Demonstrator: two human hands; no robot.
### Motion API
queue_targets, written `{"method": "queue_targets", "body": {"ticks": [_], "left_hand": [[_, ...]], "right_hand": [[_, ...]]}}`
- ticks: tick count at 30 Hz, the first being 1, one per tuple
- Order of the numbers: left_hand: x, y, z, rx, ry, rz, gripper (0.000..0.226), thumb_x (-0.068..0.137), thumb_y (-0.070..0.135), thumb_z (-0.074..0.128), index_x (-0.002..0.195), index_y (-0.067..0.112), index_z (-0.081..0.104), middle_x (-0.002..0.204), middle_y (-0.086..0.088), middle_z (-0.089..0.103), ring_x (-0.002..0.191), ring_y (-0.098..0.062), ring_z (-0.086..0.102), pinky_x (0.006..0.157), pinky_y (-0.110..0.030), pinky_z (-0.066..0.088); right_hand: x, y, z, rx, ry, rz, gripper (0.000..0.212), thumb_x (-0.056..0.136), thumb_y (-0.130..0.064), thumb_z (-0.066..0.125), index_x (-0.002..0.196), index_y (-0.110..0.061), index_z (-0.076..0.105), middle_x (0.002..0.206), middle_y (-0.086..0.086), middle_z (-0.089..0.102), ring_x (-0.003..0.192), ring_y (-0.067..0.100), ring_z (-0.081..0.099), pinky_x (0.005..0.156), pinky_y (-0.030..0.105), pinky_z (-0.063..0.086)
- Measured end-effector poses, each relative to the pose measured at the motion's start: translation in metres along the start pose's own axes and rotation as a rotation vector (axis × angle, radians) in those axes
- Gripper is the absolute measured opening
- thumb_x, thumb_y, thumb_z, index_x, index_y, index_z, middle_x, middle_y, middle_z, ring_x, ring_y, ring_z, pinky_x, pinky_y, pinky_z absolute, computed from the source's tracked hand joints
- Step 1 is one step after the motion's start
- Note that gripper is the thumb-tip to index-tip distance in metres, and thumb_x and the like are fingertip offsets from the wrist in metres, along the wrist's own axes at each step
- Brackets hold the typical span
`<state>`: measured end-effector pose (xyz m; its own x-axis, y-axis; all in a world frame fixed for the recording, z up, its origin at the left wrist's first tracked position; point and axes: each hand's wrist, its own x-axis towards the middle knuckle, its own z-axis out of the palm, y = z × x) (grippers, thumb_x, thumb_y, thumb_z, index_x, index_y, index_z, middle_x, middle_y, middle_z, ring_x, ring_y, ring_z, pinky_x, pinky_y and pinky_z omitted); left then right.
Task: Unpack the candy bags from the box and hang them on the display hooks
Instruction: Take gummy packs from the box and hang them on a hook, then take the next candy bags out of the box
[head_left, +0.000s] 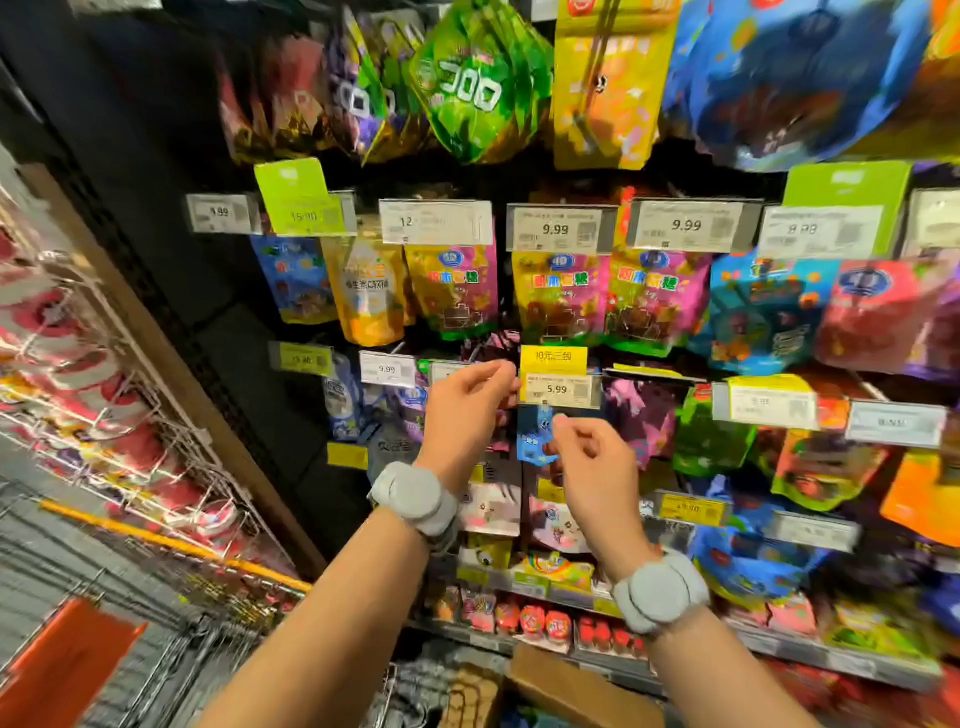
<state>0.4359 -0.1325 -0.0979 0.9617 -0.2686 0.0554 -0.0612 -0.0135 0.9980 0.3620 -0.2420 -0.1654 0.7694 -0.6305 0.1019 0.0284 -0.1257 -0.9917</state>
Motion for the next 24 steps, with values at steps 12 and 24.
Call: {"method": "queue_targets", "body": {"ticks": [12,24], "left_hand": [[-0.071,-0.152,0.055,-0.013,-0.001,-0.431,0.018,0.095,0.025,0.063,0.094,0.009,0.070,0.075,-0.001,0.066,0.071,-0.019,0.057,0.058,-0.028,0.044],[-0.136,-0.290,0.064,0.085,0.133,-0.772,0.019,0.095,0.024,0.061,0.101,0.009,0.071,0.083,-0.005,0.073,0.073,-0.018,0.066,0.054,-0.024,0.048]], "right_hand": [[-0.060,0.155,-0.087,-0.125,-0.113,0.486,0.036,0.093,-0.050,0.060,0.081,-0.016,0.066,0.068,0.003,0.069,0.058,0.019,0.066,0.062,0.044,0.054],[-0.116,0.292,-0.131,-0.288,-0.161,0.792,0.043,0.084,-0.069,0.056,0.079,-0.027,0.068,0.078,0.004,0.072,0.076,0.030,0.069,0.076,0.050,0.057]]}}
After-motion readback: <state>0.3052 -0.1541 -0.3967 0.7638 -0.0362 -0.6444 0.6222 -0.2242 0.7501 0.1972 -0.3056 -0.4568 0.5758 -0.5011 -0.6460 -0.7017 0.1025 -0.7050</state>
